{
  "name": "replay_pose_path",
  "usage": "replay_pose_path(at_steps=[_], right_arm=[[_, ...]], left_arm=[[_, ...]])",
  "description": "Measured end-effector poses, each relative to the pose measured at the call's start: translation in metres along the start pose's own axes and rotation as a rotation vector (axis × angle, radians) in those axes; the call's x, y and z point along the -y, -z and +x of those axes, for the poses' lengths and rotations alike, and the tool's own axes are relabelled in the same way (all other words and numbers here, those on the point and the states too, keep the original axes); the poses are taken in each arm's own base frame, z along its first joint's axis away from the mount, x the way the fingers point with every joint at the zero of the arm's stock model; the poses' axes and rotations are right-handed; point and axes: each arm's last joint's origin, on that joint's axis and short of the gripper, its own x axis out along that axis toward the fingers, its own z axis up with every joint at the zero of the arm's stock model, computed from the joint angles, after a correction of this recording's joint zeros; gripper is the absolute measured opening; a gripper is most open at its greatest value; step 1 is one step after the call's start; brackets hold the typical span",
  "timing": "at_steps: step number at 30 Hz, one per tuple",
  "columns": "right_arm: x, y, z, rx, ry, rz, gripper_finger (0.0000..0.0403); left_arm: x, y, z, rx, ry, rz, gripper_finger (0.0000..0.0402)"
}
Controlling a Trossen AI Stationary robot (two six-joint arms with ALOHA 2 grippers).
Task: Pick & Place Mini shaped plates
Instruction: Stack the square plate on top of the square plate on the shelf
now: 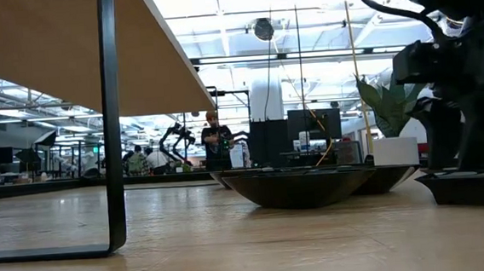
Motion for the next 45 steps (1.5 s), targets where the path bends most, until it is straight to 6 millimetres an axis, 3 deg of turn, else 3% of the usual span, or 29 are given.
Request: replay_pose_path(at_steps=[5, 20, 27, 32, 37, 45], right_arm=[[0.000, 0.001, 0.000, -0.010, -0.023, -0.012, 0.0168], [-0.001, 0.000, 0.000, -0.008, -0.027, -0.066, 0.0008], [-0.001, -0.001, -0.002, -0.001, -0.028, -0.111, 0.0003], [-0.003, -0.012, -0.023, 0.072, -0.055, -0.107, 0.0000], [-0.002, -0.024, -0.053, 0.255, -0.060, -0.175, 0.0001], [0.003, -0.043, -0.086, 0.615, 0.185, -0.279, 0.0001]], left_arm=[[0.000, -0.001, 0.000, 0.005, 0.001, 0.001, 0.0154], [0.000, 0.000, 0.000, 0.005, 0.001, 0.010, 0.0154], [0.000, 0.000, 0.000, 0.005, 0.001, 0.011, 0.0154], [0.000, -0.001, 0.000, 0.006, 0.001, 0.011, 0.0154], [0.000, -0.001, 0.000, 0.008, 0.002, 0.012, 0.0154], [0.002, -0.008, 0.000, 0.078, 0.020, 0.015, 0.0154]])
